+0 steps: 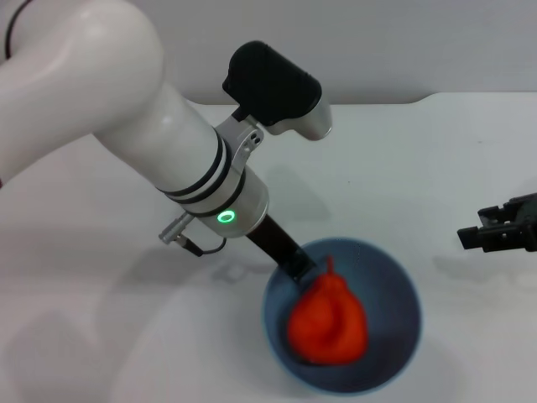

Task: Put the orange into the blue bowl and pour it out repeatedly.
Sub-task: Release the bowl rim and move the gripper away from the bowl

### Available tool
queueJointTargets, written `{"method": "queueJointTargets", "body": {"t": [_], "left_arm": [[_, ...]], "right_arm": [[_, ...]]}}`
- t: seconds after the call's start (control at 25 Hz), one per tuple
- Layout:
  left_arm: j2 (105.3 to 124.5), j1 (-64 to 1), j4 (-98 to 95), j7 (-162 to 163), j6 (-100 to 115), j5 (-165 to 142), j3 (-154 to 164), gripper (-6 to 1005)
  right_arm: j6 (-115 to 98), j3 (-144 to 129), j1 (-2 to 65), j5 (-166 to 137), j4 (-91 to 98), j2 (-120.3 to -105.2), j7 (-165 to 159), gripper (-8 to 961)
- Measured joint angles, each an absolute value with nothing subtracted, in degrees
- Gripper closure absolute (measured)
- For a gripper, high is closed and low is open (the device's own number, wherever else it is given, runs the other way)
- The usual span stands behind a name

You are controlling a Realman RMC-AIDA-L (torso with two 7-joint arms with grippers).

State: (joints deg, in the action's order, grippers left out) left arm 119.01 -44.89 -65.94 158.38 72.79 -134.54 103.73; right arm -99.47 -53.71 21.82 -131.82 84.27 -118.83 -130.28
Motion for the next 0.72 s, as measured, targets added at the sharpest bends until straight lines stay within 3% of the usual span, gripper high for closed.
{"method": "queueJointTargets", "body": {"t": [0.28,0.44,0.72], "left_arm": [[119.00,-45.9,-62.5,158.8,71.7,-134.6,103.7,951],[118.85,-45.5,-63.1,158.8,71.3,-134.4,102.9,729],[118.23,-41.0,-71.1,157.8,69.4,-134.0,95.2,507]], "right_arm": [[-98.2,-53.7,21.6,-131.7,81.9,-118.83,-128.7,436],[-98.1,-53.7,21.5,-131.7,81.7,-118.83,-128.6,436],[-95.5,-53.6,21.5,-131.7,78.3,-118.82,-128.4,436]]}}
